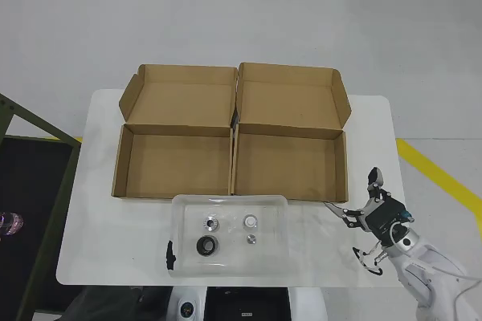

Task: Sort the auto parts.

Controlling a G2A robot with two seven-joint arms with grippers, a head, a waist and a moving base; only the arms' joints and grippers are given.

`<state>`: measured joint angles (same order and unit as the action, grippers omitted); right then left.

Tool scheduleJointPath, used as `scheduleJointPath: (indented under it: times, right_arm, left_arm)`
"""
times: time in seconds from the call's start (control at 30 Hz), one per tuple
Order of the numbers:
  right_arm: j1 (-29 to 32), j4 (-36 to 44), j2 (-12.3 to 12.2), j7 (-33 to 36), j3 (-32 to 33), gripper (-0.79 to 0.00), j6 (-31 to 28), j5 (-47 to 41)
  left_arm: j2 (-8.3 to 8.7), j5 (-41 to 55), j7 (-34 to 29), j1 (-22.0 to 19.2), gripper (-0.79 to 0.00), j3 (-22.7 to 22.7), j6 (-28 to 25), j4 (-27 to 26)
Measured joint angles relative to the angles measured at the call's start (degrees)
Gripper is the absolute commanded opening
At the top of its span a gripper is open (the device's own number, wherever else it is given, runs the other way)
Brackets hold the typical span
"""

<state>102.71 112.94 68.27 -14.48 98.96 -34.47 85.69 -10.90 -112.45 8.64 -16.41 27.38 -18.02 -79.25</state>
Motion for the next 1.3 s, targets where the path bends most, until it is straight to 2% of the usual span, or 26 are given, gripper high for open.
scheduleJointPath:
  times: [0.8, 1.07, 1.3]
  right_arm:
    - [-0.2, -0.2, 0.0, 0.8, -0.4, 0.000, -0.2, -0.1]
    - [-3.8, -1.2, -0.5, 5.7, -2.9, 0.000, -6.4, -2.4]
    - [-8.2, 0.2, -1.2, 13.3, -6.6, 0.000, -13.1, -1.3]
  left_arm:
    - [0.00, 0.0, 0.0, 0.0, 0.000, 0.0, 0.0, 0.0]
    - [0.00, 0.0, 0.0, 0.0, 0.000, 0.0, 0.0, 0.0]
    - [0.00, 0.0, 0.0, 0.0, 0.000, 0.0, 0.0, 0.0]
